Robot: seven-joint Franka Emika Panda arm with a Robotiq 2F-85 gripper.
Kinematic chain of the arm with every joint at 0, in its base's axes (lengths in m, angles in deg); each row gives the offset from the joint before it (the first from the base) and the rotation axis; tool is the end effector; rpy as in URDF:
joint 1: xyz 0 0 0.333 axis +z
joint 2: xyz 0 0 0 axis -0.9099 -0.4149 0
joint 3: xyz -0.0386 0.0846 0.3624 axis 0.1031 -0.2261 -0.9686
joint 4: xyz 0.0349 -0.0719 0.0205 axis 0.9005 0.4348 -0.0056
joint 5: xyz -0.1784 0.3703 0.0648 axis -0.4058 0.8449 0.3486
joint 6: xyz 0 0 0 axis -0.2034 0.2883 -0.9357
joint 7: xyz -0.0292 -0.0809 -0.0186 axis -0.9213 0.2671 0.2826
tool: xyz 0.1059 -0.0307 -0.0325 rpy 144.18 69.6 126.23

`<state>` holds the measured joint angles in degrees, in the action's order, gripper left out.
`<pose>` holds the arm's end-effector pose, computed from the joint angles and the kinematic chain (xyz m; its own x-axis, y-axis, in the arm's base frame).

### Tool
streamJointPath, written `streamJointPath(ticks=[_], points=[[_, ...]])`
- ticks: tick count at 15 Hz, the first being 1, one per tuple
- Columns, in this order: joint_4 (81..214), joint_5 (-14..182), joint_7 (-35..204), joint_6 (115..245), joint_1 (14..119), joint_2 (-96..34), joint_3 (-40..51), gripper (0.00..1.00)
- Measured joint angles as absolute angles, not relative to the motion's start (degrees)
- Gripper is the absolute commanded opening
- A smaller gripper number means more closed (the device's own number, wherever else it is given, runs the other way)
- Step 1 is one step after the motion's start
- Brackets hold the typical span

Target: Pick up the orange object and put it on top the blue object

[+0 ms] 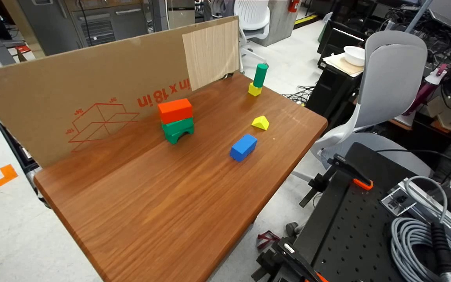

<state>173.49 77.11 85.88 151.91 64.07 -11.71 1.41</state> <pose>0.5364 -0.0290 0.4822 0.9867 -0.0418 -0.1571 -0.0155 -0.9862 0.1650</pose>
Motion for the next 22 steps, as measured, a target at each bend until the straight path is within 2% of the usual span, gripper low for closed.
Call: streamJointPath(ticks=[8,22], points=[[177.67,82.83,74.18,171.17,68.88,-20.35,-2.74,1.0],[161.57,82.74,64.44,173.93,71.6,-39.89,-1.93,1.0]])
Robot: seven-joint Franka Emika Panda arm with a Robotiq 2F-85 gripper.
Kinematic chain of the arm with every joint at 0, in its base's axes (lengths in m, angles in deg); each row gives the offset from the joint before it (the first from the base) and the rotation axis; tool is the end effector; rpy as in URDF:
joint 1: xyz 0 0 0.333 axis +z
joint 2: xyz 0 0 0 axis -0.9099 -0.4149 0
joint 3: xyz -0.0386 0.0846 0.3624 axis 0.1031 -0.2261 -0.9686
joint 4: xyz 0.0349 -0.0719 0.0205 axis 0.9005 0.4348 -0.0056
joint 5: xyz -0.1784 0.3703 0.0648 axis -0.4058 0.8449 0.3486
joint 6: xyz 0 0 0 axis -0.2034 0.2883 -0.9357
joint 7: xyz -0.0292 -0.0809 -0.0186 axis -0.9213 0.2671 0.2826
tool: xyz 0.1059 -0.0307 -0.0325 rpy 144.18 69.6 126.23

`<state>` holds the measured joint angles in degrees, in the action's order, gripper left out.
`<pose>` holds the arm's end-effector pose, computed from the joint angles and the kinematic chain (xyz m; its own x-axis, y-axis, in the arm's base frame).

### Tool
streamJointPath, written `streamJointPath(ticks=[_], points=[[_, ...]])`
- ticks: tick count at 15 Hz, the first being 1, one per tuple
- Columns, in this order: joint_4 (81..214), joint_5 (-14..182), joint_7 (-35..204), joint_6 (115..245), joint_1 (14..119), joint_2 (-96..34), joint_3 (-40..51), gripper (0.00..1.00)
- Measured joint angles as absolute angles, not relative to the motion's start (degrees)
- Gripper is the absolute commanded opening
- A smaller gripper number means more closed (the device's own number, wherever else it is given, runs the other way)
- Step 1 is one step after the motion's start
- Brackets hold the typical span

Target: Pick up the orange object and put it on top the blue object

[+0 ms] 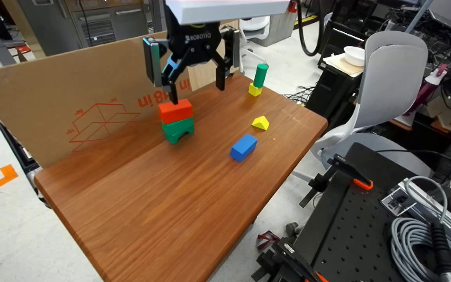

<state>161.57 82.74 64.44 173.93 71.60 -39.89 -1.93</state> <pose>0.6669 0.1040 0.3047 0.9719 -0.2313 -0.0441 -0.2288 -0.9719 0.0549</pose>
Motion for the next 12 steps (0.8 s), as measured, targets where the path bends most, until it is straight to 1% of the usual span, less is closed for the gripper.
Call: streamJointPath(ticks=[12], points=[[149.51,82.74,60.58,173.0,75.17,-50.33,0.67,1.0]])
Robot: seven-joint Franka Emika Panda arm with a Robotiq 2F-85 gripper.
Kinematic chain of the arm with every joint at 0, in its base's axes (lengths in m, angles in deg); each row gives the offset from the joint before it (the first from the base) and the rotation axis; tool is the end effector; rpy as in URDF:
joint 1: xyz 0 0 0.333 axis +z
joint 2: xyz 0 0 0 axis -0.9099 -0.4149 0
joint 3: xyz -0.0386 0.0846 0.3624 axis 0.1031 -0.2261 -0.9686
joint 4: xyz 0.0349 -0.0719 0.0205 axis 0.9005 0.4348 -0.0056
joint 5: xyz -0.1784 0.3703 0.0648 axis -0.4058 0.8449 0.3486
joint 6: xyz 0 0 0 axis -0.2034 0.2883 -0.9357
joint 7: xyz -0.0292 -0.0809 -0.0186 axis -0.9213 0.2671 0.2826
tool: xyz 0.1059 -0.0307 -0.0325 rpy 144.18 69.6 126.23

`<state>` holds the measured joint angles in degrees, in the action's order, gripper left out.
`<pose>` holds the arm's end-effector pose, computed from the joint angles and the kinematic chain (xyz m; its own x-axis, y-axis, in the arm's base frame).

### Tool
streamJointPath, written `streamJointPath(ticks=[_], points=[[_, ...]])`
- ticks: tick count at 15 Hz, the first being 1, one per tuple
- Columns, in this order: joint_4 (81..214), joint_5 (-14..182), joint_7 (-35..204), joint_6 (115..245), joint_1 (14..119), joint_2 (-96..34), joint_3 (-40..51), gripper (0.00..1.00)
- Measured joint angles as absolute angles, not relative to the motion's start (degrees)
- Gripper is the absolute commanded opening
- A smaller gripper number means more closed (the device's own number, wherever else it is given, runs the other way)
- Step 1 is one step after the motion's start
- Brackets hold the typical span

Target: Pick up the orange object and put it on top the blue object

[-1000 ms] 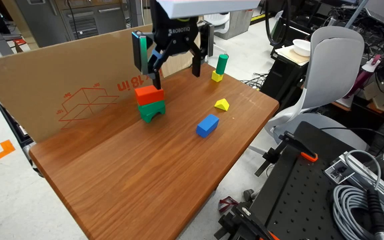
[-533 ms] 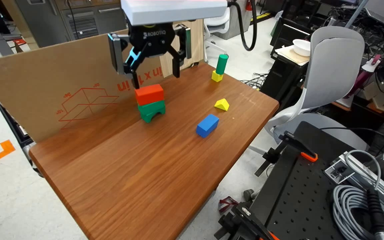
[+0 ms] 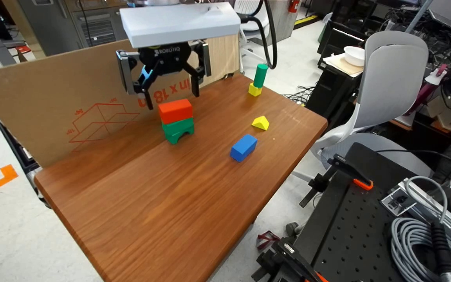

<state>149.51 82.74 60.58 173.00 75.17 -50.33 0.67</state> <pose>0.7219 0.1273 0.2678 0.9603 -0.2783 -0.0218 -0.2762 -0.9586 0.0693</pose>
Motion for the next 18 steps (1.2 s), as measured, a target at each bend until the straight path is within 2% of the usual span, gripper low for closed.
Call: streamJointPath(ticks=[9,10,11,15,18], points=[[144.68,82.71,58.85,168.59,76.46,-54.36,2.02,1.0],[144.3,82.71,58.71,168.04,76.52,-54.68,2.14,0.75],[143.97,82.71,58.6,167.61,76.53,-55.01,2.24,0.74],[142.48,82.5,57.54,165.66,76.78,-56.26,2.7,0.43],[141.3,82.22,56.69,164.63,76.98,-56.78,2.81,0.43]])
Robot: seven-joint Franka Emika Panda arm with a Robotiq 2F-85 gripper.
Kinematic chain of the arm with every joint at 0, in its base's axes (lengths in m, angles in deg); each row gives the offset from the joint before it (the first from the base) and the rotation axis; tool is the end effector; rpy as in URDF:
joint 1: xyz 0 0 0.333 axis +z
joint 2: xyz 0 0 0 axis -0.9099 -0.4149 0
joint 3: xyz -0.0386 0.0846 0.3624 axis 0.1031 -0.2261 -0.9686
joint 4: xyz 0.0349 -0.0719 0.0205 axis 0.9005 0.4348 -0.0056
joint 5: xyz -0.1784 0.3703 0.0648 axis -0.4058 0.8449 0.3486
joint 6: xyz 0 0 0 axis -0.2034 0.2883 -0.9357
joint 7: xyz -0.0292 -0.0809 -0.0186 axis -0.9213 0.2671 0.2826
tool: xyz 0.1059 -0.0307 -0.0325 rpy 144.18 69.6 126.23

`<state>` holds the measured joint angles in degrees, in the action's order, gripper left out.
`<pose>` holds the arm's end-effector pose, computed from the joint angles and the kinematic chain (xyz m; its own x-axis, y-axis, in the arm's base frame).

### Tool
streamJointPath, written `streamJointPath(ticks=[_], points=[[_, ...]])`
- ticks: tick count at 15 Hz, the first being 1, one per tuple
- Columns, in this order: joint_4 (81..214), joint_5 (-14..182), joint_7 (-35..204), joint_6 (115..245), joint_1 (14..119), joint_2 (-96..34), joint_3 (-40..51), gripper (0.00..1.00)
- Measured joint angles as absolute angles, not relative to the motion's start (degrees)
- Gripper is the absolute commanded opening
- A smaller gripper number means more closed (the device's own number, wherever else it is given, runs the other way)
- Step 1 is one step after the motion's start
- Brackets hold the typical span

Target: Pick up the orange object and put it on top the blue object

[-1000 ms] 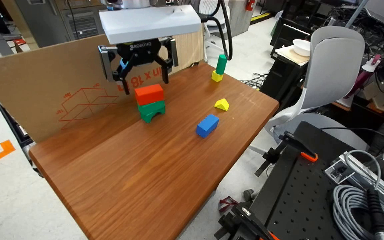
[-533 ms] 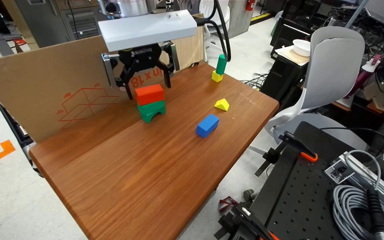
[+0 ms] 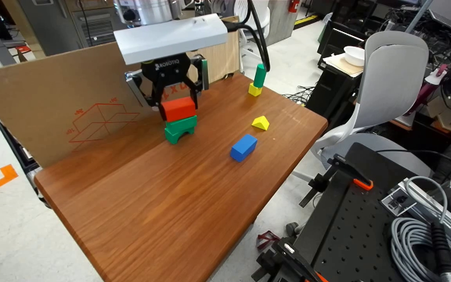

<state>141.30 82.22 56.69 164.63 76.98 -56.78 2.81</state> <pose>0.7405 0.1290 0.2370 0.9331 -0.3465 -0.0963 -0.3290 -0.9306 0.1607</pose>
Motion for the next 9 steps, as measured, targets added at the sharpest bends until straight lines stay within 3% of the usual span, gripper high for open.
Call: streamJointPath(ticks=[9], points=[[143.54,82.44,61.02,163.72,76.86,-53.39,2.77,0.43]])
